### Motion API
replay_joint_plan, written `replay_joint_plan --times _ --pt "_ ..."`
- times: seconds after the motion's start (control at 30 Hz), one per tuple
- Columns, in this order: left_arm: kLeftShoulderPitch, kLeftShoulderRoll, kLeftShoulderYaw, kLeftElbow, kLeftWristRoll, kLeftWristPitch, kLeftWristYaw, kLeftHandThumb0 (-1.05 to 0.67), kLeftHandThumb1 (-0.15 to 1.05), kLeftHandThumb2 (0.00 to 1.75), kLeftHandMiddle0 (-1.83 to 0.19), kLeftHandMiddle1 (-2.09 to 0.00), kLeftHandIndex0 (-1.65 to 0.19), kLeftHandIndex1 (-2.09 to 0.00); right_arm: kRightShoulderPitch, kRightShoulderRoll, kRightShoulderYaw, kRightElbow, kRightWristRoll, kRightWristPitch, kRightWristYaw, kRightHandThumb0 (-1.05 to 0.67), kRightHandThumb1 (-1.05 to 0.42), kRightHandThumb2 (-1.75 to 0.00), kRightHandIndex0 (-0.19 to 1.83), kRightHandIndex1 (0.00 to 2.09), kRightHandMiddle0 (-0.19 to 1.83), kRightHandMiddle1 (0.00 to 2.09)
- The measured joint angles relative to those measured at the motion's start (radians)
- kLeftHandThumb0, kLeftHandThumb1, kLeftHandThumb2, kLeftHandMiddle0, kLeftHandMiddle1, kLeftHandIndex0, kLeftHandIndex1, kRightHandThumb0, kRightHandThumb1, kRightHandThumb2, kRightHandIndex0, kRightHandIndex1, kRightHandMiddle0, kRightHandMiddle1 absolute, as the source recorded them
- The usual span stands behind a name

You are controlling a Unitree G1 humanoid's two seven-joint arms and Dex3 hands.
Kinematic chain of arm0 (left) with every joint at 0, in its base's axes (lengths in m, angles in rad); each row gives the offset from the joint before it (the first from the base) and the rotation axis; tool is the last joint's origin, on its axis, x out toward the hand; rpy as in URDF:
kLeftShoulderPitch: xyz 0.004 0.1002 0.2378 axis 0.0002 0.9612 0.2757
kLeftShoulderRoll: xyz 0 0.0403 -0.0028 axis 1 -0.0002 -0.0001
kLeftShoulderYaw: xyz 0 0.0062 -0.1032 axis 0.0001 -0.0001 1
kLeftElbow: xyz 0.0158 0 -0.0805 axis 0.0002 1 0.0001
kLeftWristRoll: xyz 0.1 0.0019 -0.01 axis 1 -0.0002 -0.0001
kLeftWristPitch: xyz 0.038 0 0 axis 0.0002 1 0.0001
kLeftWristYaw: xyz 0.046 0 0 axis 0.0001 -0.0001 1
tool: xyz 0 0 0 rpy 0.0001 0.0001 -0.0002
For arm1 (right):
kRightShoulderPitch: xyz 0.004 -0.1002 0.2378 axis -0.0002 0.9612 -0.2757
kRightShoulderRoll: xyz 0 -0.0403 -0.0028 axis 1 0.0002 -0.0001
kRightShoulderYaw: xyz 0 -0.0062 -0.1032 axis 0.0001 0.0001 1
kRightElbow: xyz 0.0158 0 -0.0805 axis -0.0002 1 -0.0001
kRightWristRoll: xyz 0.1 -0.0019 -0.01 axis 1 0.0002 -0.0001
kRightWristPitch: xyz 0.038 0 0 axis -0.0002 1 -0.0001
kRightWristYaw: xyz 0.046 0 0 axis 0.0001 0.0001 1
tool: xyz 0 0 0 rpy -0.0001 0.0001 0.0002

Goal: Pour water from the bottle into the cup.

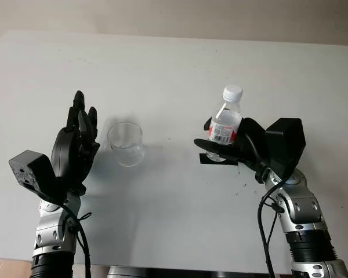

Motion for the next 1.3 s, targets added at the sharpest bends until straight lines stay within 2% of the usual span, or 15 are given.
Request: replay_joint_plan --times 0.17,0.33,0.47,0.73,0.93,1.0,1.07,1.1,1.17,1.23,1.3 --pt "0.0 0.006 0.002 0.0 -0.002 0.0 -0.006 -0.81 1.05 0.75 0.08 -0.06 0.12 -0.06 0.007 0.004 0.0 0.02 0.0 -0.034 0.007 -0.38 -1.05 -0.2 0.98 2.09 0.57 2.09" --pt "0.0 0.011 0.006 0.0 -0.01 0.003 -0.006 -0.81 1.05 0.75 0.08 -0.06 0.12 -0.06 0.013 0.008 0.003 0.026 -0.004 -0.046 0.012 -0.4 -1.05 -0.16 0.79 2.09 0.44 2.09" --pt "0.0 0.011 0.006 0.0 -0.011 0.003 -0.006 -0.82 1.05 0.75 0.08 -0.05 0.12 -0.06 0.016 0.008 0.007 0.026 -0.01 -0.044 0.012 -0.41 -1.05 -0.14 0.74 2.09 0.4 2.09" --pt "0.0 0.017 0.006 0.005 -0.011 0.0 -0.01 -0.82 1.05 0.75 0.08 -0.05 0.12 -0.06 0.039 0.018 0.017 0.034 -0.022 -0.084 0.014 -0.45 -1.05 -0.06 0.47 2.09 0.23 2.09" --pt "0.0 0.022 0.006 0.005 -0.012 -0.001 -0.01 -0.82 1.05 0.75 0.08 -0.05 0.12 -0.06 0.052 0.024 0.031 0.04 -0.041 -0.104 0.008 -0.55 -1.0 -0.05 0.14 2.09 0.08 2.09" --pt "0.0 0.022 0.006 0.005 -0.012 -0.001 -0.009 -0.82 1.05 0.76 0.08 -0.05 0.12 -0.05 0.057 0.029 0.037 0.04 -0.047 -0.109 0.002 -0.6 -0.98 -0.05 -0.08 2.09 -0.02 2.09" --pt "0.0 0.022 0.006 0.005 -0.012 -0.001 -0.006 -0.83 1.05 0.76 0.07 -0.06 0.12 -0.06 0.062 0.038 0.043 0.04 -0.052 -0.118 -0.002 -0.64 -0.95 -0.05 -0.17 2.09 -0.15 2.07" --pt "0.0 0.022 0.006 0.005 -0.012 -0.001 -0.004 -0.83 1.05 0.76 0.07 -0.06 0.12 -0.06 0.065 0.04 0.045 0.042 -0.052 -0.127 -0.002 -0.66 -0.94 -0.05 -0.18 2.01 -0.17 1.97" --pt "0.0 0.022 0.006 0.005 -0.012 0.0 -0.004 -0.83 1.05 0.76 0.07 -0.05 0.13 -0.05 0.073 0.041 0.047 0.047 -0.052 -0.151 0.0 -0.69 -0.93 -0.05 -0.19 1.75 -0.19 1.58" --pt "0.0 0.023 0.006 0.005 -0.012 0.0 -0.004 -0.82 1.05 0.77 0.08 -0.05 0.13 -0.05 0.082 0.041 0.047 0.053 -0.052 -0.18 0.004 -0.72 -0.92 -0.05 -0.19 1.35 -0.19 1.2" --pt "0.0 0.024 0.006 0.005 -0.012 0.0 -0.004 -0.82 1.05 0.76 0.07 -0.05 0.13 -0.05 0.092 0.041 0.047 0.055 -0.053 -0.2 0.004 -0.72 -0.92 -0.05 -0.19 1.09 -0.19 0.94"
